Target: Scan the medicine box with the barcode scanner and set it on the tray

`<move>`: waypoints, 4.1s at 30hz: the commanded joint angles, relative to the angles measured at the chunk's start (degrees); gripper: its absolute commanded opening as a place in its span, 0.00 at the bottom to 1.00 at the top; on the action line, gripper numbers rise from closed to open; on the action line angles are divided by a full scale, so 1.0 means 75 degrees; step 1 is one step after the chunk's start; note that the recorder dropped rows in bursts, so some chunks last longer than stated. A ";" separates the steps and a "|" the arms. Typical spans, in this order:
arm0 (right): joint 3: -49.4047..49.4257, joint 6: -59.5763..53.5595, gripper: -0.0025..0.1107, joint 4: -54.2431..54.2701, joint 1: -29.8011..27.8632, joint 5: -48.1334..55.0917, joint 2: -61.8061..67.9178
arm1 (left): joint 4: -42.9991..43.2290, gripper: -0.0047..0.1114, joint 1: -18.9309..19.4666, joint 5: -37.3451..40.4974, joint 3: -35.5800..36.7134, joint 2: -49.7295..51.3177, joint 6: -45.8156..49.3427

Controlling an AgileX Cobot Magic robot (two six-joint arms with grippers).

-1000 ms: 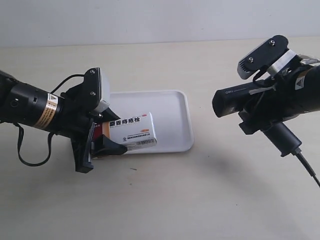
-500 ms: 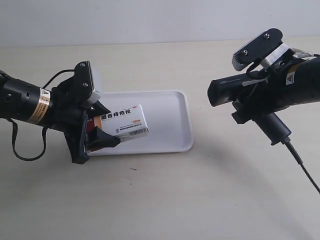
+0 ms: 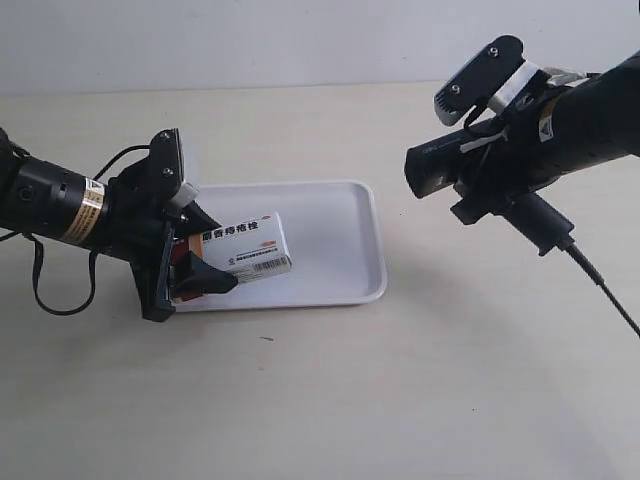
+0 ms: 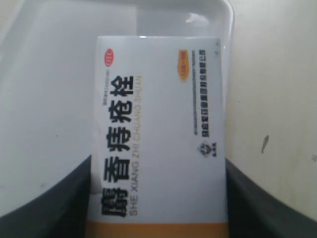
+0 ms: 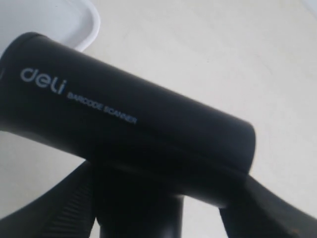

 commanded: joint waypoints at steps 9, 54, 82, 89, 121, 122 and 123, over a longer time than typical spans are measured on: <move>-0.0472 0.3557 0.02 -0.3641 -0.0102 0.0596 -0.0025 | -0.0065 0.04 0.0365 -0.0526 -0.0050 -0.0014 0.0415; -0.0472 0.6941 0.86 -0.2894 -0.0257 0.0079 0.1004 | -0.1735 0.94 -0.0640 0.1947 -0.0363 0.0042 -0.1605; 0.5067 0.5944 0.02 -0.1376 -0.0077 -0.3040 -0.6483 | -0.2906 0.05 -0.0037 0.2334 0.5551 -0.9981 -0.3690; 0.5104 0.5944 0.02 -0.1376 -0.0077 -0.3049 -0.6483 | -0.2076 0.05 -0.0037 0.2224 0.6457 -1.1364 -0.3690; 0.5104 0.5944 0.02 -0.1376 -0.0077 -0.3052 -0.6483 | -0.2062 0.05 0.1413 0.5388 0.6556 -1.4628 -0.3237; 0.5104 0.5944 0.02 -0.1376 -0.0077 -0.3052 -0.6483 | -0.2062 0.05 0.1413 0.5425 0.6556 -1.4628 -0.3151; 0.5104 0.5944 0.02 -0.1376 -0.0077 -0.3052 -0.6483 | -0.2166 0.05 0.1413 0.5441 0.6556 -1.4628 -0.3046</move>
